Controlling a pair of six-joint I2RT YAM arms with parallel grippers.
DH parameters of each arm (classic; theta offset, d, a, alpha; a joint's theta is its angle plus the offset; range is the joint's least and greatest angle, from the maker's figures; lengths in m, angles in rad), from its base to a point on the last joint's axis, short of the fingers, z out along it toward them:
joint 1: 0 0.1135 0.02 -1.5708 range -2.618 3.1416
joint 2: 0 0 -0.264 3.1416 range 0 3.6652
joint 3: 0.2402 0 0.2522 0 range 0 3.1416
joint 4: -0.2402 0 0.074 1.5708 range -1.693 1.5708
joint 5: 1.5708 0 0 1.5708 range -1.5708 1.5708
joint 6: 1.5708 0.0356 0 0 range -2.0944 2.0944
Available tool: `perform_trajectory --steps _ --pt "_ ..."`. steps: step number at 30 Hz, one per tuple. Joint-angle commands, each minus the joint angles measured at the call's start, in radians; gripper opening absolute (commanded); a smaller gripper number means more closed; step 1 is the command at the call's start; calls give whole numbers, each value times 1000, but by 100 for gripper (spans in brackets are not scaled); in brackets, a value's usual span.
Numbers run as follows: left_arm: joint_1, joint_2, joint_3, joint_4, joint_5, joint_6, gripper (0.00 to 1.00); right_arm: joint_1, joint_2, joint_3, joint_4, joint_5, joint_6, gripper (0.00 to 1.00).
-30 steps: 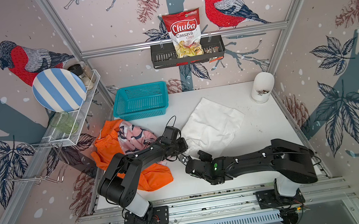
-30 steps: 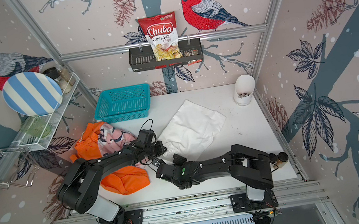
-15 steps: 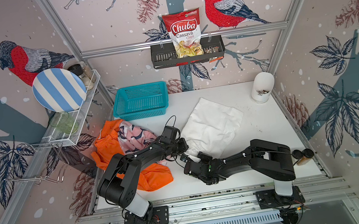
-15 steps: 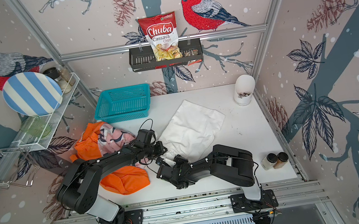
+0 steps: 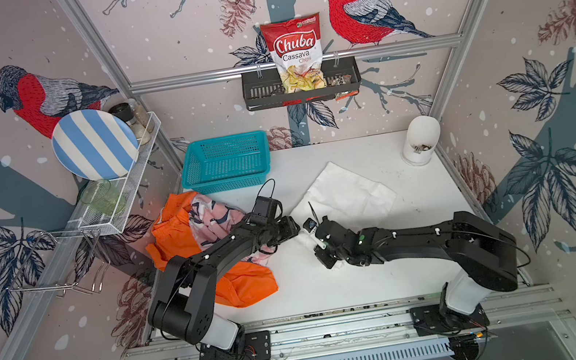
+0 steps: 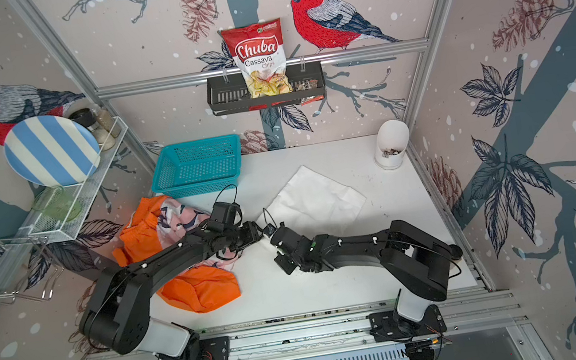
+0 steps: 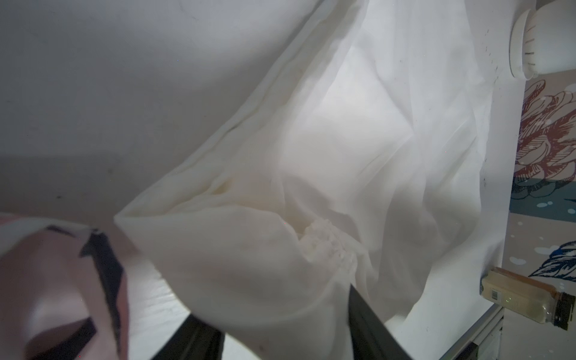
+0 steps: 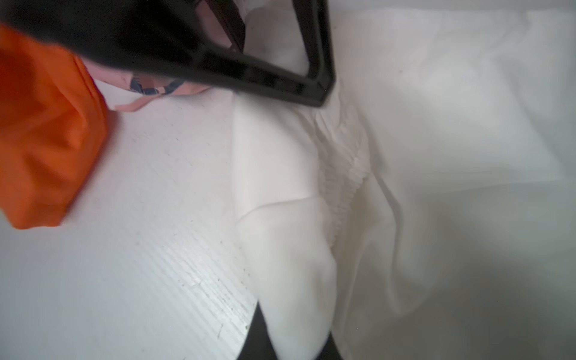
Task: Roll up the shorts
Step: Roll the shorts at the center of the board.
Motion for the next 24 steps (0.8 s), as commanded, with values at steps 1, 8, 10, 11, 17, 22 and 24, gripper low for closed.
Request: perform_trajectory --steps 1,8,10,11,17,22,24 --pt "13 -36 15 -53 -95 35 61 -89 22 -45 144 -479 201 0" --pt "12 -84 41 -114 -152 43 72 -291 193 -150 521 -860 533 0" --pt "4 -90 44 -112 -147 37 73 -321 234 -170 611 -902 618 0" --pt "-6 -85 47 -111 -148 32 74 -335 255 -179 641 -913 653 0" --pt "-92 8 50 -24 -114 -24 78 -391 330 -222 731 -937 761 0" --pt "-107 118 56 38 -113 -43 76 -405 303 -249 720 -918 753 2" --pt "-106 151 65 33 -143 -30 66 -406 280 -253 684 -897 726 8"
